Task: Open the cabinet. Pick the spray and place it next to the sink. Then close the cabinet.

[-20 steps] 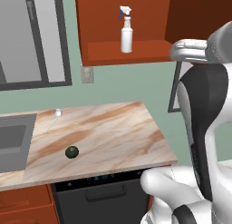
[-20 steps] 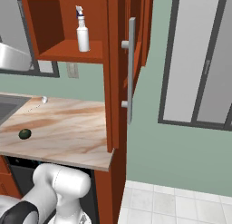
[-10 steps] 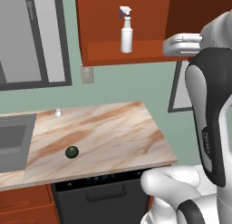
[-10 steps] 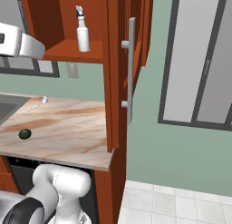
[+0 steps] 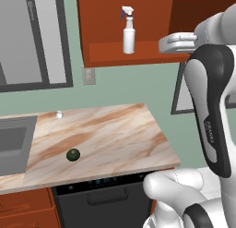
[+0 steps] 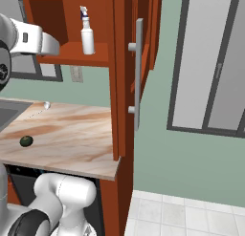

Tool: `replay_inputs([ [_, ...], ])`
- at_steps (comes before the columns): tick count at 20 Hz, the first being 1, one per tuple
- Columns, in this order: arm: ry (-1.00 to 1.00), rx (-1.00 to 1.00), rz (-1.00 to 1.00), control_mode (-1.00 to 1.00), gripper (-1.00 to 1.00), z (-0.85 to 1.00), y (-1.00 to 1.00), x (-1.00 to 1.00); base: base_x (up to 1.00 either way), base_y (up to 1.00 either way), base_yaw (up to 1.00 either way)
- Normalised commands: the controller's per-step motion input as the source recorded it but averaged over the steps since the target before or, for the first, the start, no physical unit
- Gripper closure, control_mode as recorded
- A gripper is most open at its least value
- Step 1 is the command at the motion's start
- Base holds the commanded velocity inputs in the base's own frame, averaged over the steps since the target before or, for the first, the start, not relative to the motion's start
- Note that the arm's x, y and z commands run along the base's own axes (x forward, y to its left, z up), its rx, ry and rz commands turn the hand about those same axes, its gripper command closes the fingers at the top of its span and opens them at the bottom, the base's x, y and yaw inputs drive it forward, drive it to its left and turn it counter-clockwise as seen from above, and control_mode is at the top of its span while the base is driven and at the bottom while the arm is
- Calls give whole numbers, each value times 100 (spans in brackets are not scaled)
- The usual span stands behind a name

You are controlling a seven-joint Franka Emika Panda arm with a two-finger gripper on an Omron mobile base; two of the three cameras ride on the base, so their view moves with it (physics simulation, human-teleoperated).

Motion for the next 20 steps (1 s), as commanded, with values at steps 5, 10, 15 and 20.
replay_inputs([
  [5, -6, 0, 6, -100, -100, -7, 1, 33, 0, 0, 0],
  [10, -3, 0, 2, -100, -100, 0, 0, 33, 0, 0, 0],
  [15, -1, 0, 0, -100, -100, 0, 0, 25, 0, 0, 0],
  [20, -2, 0, 0, -100, -100, 0, -1, 24, 0, 0, 0],
])
